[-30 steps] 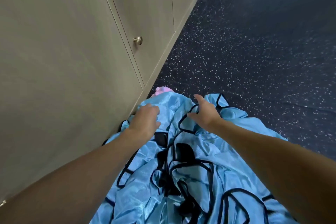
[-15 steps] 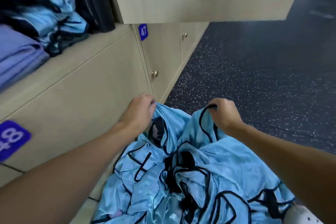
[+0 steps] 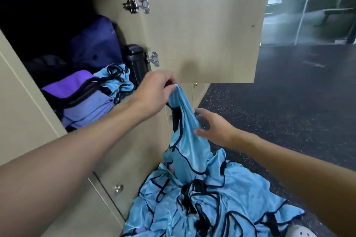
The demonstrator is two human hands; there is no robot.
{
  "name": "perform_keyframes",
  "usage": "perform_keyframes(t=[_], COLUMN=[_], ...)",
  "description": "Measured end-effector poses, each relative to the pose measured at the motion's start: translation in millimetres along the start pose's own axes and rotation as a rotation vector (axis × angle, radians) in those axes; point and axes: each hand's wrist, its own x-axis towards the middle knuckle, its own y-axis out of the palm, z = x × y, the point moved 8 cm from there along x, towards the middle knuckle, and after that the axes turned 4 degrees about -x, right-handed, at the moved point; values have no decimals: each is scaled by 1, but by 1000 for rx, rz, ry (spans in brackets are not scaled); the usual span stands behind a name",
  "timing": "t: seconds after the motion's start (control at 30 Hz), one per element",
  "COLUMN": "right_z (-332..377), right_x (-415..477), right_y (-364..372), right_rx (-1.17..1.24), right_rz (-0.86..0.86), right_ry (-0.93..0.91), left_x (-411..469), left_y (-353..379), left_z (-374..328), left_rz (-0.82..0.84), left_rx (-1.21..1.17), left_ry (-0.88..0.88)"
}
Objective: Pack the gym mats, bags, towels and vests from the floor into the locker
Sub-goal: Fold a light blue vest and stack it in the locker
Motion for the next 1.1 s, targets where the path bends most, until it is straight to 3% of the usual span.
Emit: perform_keyframes(t=[0.17, 0.27, 0.4, 0.5, 0.7, 0.87, 0.93, 1.0, 1.1], right_z=[22, 46, 81, 97, 108, 103, 90, 89, 89], right_x=[-9, -13, -14, -16, -15, -10, -8, -10, -9], right_y=[-11, -22, -24, -14, -6, 14, 25, 36, 32], right_rx=[-56, 11, 169, 323, 443, 801, 732, 544, 359], right_rz=[-23, -89, -117, -69, -43, 224, 303, 362, 220], right_ry=[-10, -48, -105, -107, -110, 13, 68, -14, -73], left_x=[-2, -14, -50, -75, -87, -76, -73, -73, -74], left_y=[-49, -54, -12, 15, 7, -22, -33, -41, -46], left_z=[-12, 0, 10, 13, 32, 43, 40, 38, 43], left_rz=[5, 94, 344, 429, 210, 159, 175, 184, 233], left_rx=[27, 95, -169, -308, -438, -529, -527, -510, -371], left_ry=[16, -31, -174, -238, -305, -282, -236, -211, -201])
